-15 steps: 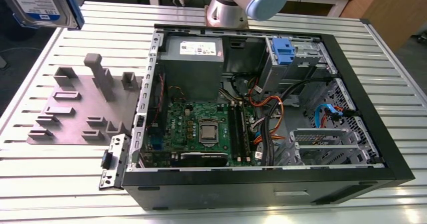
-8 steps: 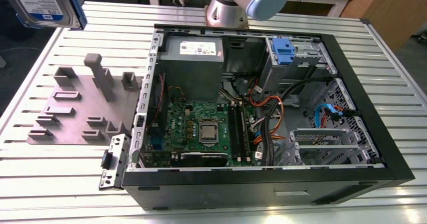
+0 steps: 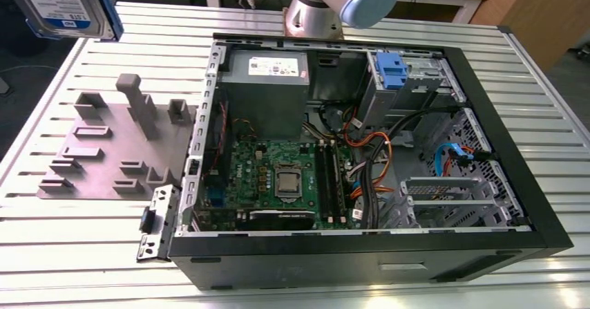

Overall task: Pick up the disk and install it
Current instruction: 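Pick up the disk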

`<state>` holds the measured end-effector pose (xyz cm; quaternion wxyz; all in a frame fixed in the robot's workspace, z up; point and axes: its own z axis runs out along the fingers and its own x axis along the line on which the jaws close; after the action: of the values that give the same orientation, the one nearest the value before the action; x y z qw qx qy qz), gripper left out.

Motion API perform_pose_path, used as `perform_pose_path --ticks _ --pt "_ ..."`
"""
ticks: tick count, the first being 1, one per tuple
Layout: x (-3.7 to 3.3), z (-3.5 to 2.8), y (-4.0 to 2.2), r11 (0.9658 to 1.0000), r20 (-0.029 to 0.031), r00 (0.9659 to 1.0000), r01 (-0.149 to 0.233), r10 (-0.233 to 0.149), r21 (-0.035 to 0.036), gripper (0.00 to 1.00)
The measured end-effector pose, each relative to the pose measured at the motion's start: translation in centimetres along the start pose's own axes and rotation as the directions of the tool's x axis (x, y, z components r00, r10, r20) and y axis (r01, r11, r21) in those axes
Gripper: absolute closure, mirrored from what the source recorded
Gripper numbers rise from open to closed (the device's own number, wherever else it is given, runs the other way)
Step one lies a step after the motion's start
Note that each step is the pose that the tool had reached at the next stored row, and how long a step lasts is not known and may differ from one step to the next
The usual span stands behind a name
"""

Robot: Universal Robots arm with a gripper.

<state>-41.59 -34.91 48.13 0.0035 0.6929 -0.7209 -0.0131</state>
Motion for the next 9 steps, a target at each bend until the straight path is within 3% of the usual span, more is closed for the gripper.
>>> perform_pose_path --ticks 9 --pt "0.20 -0.02 -0.28 1.0000 -0.0002 1.0000 0.000 0.000 -0.0002 0.64"
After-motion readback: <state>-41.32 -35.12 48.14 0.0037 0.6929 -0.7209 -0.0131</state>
